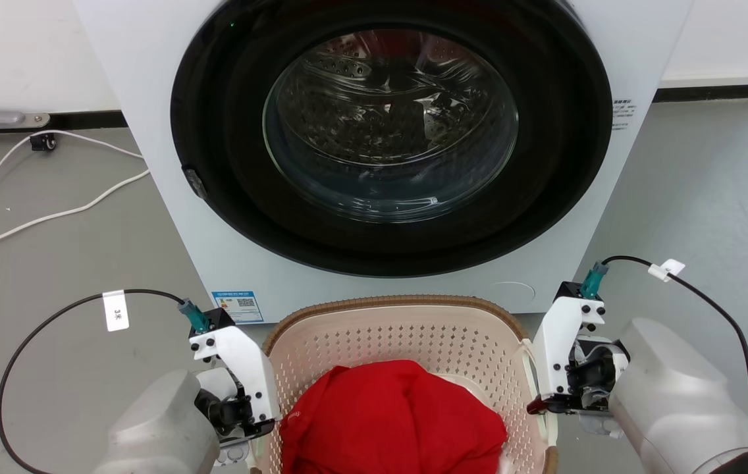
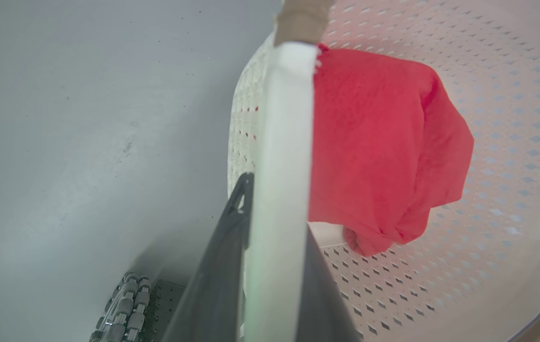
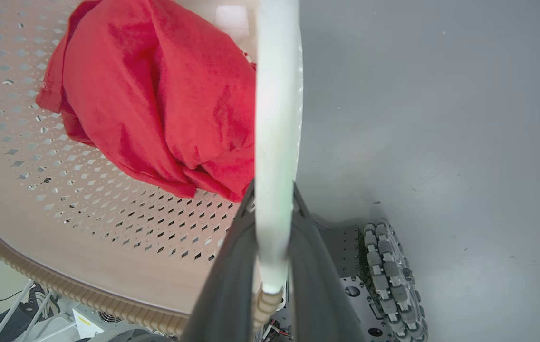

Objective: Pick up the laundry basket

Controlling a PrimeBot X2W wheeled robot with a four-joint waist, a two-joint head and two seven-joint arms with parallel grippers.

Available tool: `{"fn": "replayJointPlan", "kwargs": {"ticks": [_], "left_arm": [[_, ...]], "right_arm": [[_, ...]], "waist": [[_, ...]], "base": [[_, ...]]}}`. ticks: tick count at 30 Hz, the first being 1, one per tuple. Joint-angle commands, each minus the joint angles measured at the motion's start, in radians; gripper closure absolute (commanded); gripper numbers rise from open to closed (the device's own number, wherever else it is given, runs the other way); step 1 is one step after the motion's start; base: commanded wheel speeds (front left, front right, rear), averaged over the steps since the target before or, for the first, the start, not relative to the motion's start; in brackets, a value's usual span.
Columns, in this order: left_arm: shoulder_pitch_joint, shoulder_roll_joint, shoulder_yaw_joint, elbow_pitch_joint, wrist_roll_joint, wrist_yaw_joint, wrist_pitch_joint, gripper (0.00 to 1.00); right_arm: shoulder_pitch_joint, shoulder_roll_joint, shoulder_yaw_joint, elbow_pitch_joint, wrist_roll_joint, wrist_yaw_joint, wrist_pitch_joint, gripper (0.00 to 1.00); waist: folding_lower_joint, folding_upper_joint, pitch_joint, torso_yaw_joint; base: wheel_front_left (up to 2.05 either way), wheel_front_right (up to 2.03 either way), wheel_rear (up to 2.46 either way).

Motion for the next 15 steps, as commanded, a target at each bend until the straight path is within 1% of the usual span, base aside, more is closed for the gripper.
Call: {"fn": "replayJointPlan", "kwargs": {"ticks": [1, 15], "left_arm": [[-0.008, -0.034, 0.003, -0.023, -0.02, -0.016, -0.01, 1.0], [-0.009, -0.034, -0.004, -0.018, -0.027, -0.016, -0.019, 1.0]], "right_arm": [[0.017, 0.032, 0.005, -0.006, 0.014, 0.004, 0.002, 1.0], [0.02, 0.033, 0.015, -0.006, 0.03, 0.004, 0.002, 1.0]], "waist": [[0.0, 0.0, 0.001, 0.001], [0.0, 0.0, 0.002, 0.003]], "base": [[0.0, 0.0, 0.0], [0.0, 0.0, 0.0]]}}
